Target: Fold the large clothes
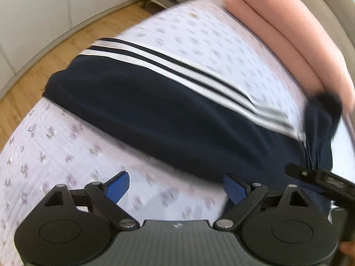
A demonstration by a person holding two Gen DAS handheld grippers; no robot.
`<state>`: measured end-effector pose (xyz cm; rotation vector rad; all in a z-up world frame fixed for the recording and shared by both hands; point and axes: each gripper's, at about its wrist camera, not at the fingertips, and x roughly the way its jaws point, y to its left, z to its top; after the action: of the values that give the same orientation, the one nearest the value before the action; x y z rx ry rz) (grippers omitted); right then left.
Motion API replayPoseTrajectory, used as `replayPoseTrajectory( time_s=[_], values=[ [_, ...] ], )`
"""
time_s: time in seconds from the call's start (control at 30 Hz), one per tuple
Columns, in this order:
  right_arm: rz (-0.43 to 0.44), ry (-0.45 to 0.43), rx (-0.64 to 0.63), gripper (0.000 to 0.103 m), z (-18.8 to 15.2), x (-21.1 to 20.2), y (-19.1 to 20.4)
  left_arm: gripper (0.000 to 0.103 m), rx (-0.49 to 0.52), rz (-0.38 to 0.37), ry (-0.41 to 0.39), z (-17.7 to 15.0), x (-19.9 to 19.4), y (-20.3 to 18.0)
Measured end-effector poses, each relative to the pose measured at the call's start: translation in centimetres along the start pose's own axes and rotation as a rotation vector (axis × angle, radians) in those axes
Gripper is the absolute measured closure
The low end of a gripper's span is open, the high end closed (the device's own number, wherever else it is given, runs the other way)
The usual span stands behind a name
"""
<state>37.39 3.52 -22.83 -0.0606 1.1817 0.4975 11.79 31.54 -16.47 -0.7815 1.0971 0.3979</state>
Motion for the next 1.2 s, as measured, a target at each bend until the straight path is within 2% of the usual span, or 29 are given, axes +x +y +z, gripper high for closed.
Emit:
replayPoseTrajectory(
  time_s=[0.07, 0.13, 0.27, 0.37, 0.53, 0.6, 0.7, 0.83, 0.97, 1.07, 1.2],
  values=[
    [0.016, -0.021, 0.013, 0.0, 1.3, 2.6, 0.3, 0.009, -0.051, -0.011, -0.033, 1.3, 0.5, 1.7],
    [0.02, -0.044, 0.017, 0.0, 2.4, 4.6, 0.8, 0.009, -0.082, 0.009, -0.059, 2.4, 1.1, 2.9],
    [-0.091, -0.122, -0.098, 0.0, 3.2, 6.9, 2.8, 0.009, -0.131, 0.09, -0.09, 5.0, 2.9, 5.0],
    [-0.119, -0.136, -0.165, 0.0, 1.0, 6.7, 3.3, 0.005, -0.088, 0.087, -0.104, 5.1, 3.2, 5.1],
    [-0.091, -0.183, -0.268, 0.0, -5.0, 4.4, 4.5, 0.001, 0.027, 0.161, -0.101, 2.3, 3.2, 4.5],
    [-0.095, -0.218, -0.286, 0.0, -7.1, 3.6, 4.8, 0.0, 0.028, 0.159, -0.11, 1.3, 3.1, 5.0],
    [-0.127, -0.277, -0.234, 0.0, -8.9, 3.1, 5.1, 0.0, 0.034, 0.151, -0.154, 0.8, 3.1, 5.5],
    [-0.147, -0.283, -0.261, 0.0, -9.6, 3.0, 5.3, 0.0, -0.051, 0.154, -0.206, 1.9, 3.1, 6.2],
    [-0.124, -0.258, -0.259, 0.0, -9.4, 3.0, 4.6, 0.0, -0.127, 0.135, -0.233, 2.7, 2.7, 7.2],
    [-0.124, -0.267, -0.259, 0.0, -9.7, 3.1, 4.6, 0.0, -0.154, 0.082, -0.241, 2.3, 2.2, 7.9],
    [-0.105, -0.277, -0.244, 0.0, -10.0, 2.9, 4.3, 0.0, -0.272, -0.062, -0.304, 0.7, 1.2, 10.9]
  ],
)
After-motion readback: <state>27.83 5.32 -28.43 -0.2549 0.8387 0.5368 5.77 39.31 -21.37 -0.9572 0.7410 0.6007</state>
